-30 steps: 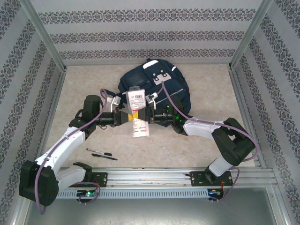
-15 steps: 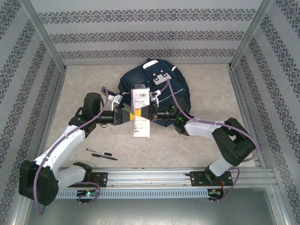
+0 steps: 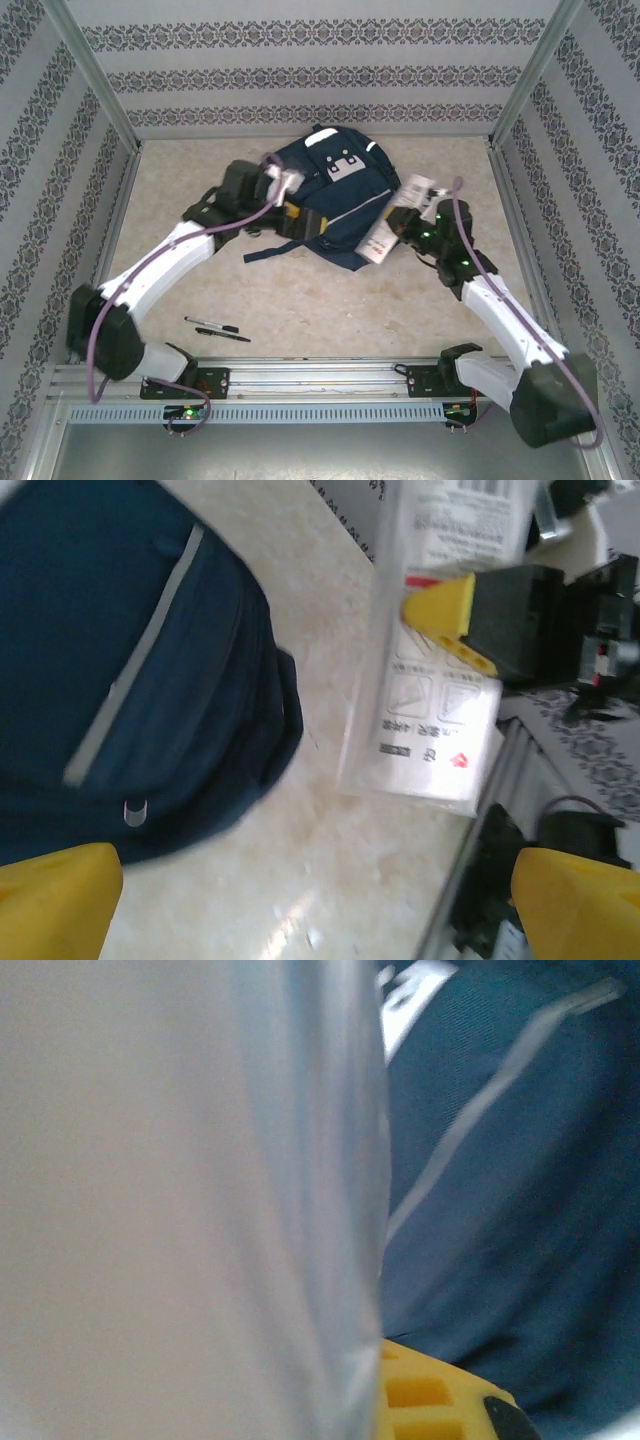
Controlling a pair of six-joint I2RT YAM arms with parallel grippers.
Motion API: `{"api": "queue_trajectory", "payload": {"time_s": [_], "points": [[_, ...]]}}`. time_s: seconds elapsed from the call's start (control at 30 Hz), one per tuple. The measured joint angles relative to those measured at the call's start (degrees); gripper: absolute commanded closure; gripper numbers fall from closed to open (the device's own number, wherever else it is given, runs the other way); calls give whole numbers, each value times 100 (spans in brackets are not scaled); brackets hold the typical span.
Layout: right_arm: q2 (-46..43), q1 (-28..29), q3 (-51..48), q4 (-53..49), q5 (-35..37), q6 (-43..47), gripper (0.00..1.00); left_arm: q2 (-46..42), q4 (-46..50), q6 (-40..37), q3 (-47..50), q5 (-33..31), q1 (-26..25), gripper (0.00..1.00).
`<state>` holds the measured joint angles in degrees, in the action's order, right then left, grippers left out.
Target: Pack the student bag
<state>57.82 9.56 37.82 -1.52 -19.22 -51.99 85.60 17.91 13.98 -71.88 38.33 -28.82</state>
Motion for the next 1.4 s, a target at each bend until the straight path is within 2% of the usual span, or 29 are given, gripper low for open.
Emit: {"api": "queue_trajectory", "payload": {"time_s": [0.07,0.13,0.27,0.37,0.47,0.5,0.57,0.6,0.63,0.67,0.93,1.07,1.2,1.4], "points": [[-129,-531,116,-782,319,269,100,807,170,-442,-785,-457,-343,1],[-131,-984,216,-1364,472,492,100,1526,345,-811,-1458,-931,-619,7],[-166,-1602,245,-2138,452,848,100,2916,785,-1534,-2682,-1980,-1056,17],[-254,-1812,238,-2415,315,1019,100,3641,1137,-1886,-3250,-2603,-1213,34],[-299,-1845,236,-2527,125,1174,100,4214,1482,-2096,-3740,-3042,-1259,37],[-299,-1845,229,-2538,63,1196,100,4343,1558,-2135,-3845,-3158,-1259,42],[-297,-1845,214,-2583,-74,1250,100,4562,1707,-2221,-4063,-3429,-1261,57],[-293,-1845,214,-2599,-146,1268,100,4636,1773,-2258,-4162,-3560,-1268,70],[-282,-1845,214,-2594,-256,1292,100,4695,1840,-2267,-4256,-3648,-1272,89],[-258,-1845,214,-2575,-413,1303,100,4747,1937,-2282,-4374,-3705,-1285,100],[238,-1788,221,-2118,-2339,1222,100,4690,2487,-2568,-5088,-4103,-1279,100],[442,-1346,286,-1655,-2918,660,100,4354,2693,-2673,-5440,-4273,-1268,100],[654,-647,278,-595,-2717,-455,100,3860,2699,-2688,-5799,-4461,-1163,100],[1788,236,258,1429,-1357,-1897,100,3595,2774,-2632,-6273,-4221,-1137,100]]}}
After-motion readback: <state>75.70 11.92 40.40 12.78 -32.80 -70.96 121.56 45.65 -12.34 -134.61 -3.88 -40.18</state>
